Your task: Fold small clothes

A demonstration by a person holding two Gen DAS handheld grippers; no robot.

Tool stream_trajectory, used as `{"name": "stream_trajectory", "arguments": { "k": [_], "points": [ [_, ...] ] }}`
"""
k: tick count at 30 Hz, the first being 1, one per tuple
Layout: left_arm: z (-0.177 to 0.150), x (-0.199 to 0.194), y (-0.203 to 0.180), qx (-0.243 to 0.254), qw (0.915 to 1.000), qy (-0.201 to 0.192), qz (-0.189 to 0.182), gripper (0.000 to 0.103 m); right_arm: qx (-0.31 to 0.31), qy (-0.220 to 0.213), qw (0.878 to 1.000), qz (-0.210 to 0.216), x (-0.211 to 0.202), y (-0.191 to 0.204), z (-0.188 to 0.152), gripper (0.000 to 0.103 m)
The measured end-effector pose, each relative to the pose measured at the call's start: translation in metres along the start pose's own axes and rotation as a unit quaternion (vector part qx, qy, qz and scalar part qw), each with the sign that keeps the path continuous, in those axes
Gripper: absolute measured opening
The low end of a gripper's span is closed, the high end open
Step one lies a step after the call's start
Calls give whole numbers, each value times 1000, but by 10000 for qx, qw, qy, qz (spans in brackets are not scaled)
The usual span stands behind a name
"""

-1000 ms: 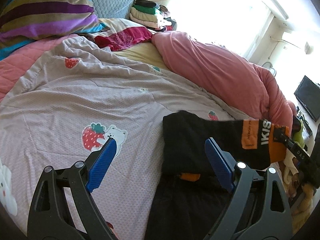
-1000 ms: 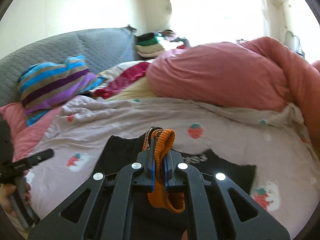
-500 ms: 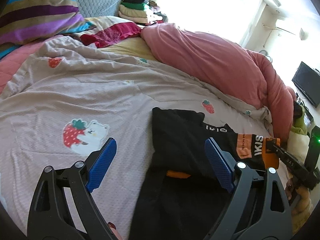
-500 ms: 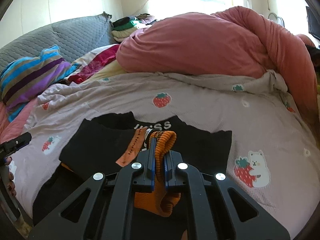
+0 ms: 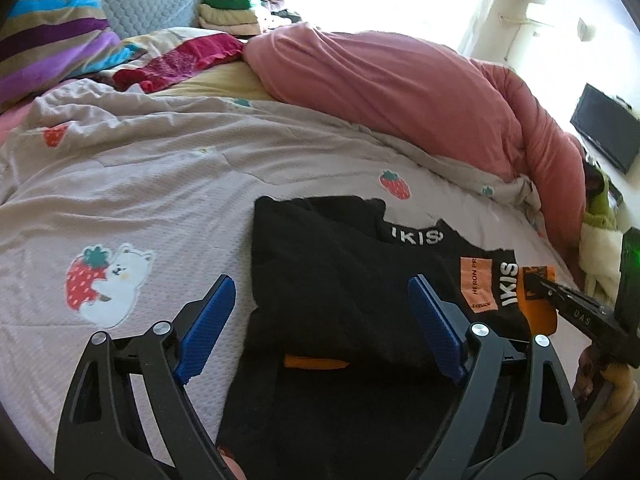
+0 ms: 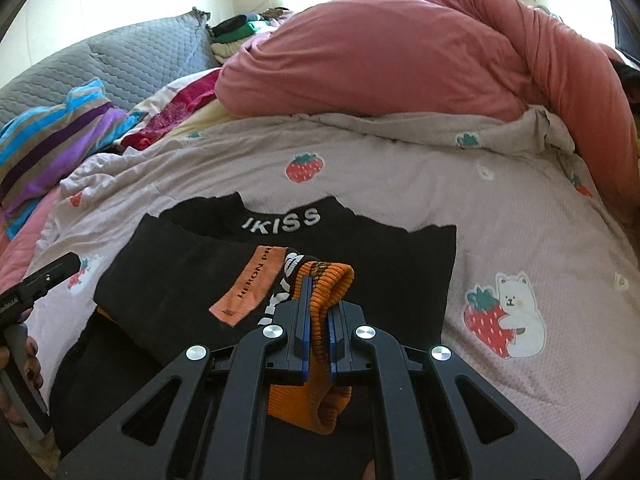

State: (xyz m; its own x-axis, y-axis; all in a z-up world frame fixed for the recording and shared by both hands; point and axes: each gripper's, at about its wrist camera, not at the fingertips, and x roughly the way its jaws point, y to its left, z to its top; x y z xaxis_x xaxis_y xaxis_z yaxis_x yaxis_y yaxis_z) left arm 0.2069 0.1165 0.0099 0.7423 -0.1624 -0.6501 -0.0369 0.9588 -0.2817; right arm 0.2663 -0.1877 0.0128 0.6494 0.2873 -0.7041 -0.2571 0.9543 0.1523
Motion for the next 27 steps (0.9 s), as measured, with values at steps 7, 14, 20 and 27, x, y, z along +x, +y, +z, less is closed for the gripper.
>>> {"name": "stream_trajectory", "arguments": {
  "k": [7,14,20,27],
  "points": [
    [-1,16,-10,228,9996,164,-59,78,111,163,9998,-106,12,-6,-4,15],
    [-1,35,-20,470,9982,373,-47,78,347,272,9985,-329,11,-17,-10,27],
    [-14,65,-24,822,9914,1014,98,78,-128,377,9991,-140,12,13,-18,27],
    [-22,69,-20,950,9888,1151,65,78,-525,496,9973,114,23,48,-22,31]
  ]
}}
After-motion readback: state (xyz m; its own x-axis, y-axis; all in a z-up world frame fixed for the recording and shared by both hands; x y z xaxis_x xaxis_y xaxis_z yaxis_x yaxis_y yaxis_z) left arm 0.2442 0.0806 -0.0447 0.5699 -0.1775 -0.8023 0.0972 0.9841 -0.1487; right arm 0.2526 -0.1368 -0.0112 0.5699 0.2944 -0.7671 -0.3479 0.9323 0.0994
